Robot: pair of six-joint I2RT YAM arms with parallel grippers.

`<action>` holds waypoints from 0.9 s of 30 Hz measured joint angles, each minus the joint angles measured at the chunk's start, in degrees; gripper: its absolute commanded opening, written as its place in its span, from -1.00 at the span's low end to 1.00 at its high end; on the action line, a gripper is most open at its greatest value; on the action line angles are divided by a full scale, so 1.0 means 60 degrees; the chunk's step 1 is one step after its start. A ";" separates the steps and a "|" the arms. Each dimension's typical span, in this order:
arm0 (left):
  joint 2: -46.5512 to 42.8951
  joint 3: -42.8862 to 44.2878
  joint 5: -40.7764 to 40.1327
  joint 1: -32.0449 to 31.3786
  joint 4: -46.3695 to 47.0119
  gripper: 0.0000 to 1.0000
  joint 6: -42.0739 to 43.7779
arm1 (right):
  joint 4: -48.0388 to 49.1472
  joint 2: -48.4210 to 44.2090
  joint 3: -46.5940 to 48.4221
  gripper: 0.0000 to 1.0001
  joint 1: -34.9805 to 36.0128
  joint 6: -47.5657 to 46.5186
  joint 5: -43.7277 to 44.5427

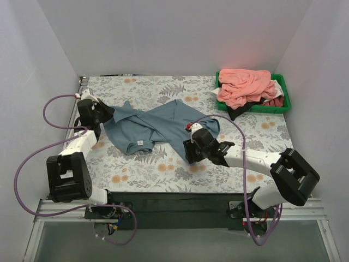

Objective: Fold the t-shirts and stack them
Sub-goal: Flatten the tshirt out

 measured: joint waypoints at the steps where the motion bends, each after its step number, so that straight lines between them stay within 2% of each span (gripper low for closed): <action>1: 0.0000 0.0000 0.0000 0.0000 0.0000 -1.00 0.0000 | 0.0004 0.0106 -0.0029 0.15 0.0036 0.0000 -0.0066; 9: 0.0069 0.0000 -0.0015 0.0000 -0.0004 -1.00 0.0000 | 0.0004 0.0306 -0.0197 -0.05 0.0175 0.0004 -0.0368; 16: 0.0299 0.0000 -0.0036 0.0000 -0.0018 -1.00 0.0000 | 0.0011 0.0364 -0.0448 -0.12 0.0219 0.0000 -0.0554; 25: 0.0448 0.0000 -0.0036 0.0000 -0.0080 -1.00 0.0004 | 0.0157 0.0484 -0.0448 -0.40 0.0233 -0.0029 -0.0565; 27: 0.0517 0.0011 -0.0036 0.0000 -0.0076 -1.00 0.0015 | 0.0229 0.0525 -0.0448 -0.58 0.0237 -0.0062 -0.0561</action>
